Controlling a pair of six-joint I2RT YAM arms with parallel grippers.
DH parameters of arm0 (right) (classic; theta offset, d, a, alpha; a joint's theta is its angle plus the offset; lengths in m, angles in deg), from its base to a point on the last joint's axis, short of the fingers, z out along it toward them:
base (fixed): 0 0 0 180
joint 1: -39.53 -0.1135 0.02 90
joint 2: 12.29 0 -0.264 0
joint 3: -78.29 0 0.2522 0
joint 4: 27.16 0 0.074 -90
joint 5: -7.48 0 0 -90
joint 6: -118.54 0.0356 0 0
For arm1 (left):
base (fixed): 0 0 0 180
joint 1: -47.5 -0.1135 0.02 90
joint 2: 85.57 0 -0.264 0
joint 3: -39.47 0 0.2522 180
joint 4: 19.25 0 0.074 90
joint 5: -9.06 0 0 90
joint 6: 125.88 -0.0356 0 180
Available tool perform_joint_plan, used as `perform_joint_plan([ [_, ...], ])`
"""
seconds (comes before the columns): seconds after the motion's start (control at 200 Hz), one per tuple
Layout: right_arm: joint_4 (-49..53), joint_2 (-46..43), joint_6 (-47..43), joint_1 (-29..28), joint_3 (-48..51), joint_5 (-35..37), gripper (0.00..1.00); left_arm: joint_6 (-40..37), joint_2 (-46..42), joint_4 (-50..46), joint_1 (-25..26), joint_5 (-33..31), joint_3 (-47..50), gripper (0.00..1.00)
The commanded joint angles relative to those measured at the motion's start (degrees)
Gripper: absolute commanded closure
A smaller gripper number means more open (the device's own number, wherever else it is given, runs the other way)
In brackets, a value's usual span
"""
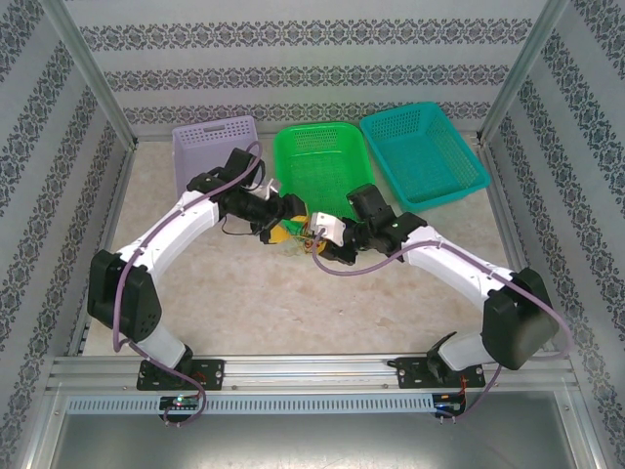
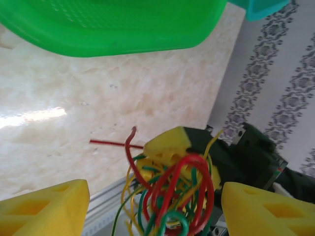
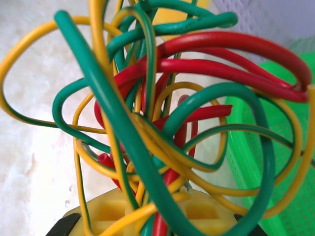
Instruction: Untangle the cables
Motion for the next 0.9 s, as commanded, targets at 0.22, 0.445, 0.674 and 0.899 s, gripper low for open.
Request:
perform_joint_plan([
  [0.22, -1.4, 3.5, 2.6, 4.0, -4.4, -14.5, 1.0, -1.8, 1.2, -4.0, -0.5, 7.3, -3.7, 0.28],
  [0.445, -2.0, 4.1, 4.6, 3.8, -5.9, -15.7, 0.98, -0.1, 1.4, -0.2, 0.7, 7.3, 1.3, 0.31],
  [0.674, -2.0, 2.9, 5.0, 3.5, -4.9, -14.1, 0.99, 1.1, 1.1, 1.8, 0.6, 3.6, 2.0, 0.68],
  [0.899, -2.6, 3.1, 21.7, 3.4, -5.9, -11.7, 1.0, 6.9, -5.1, 6.2, 0.6, -11.4, 4.9, 1.0],
])
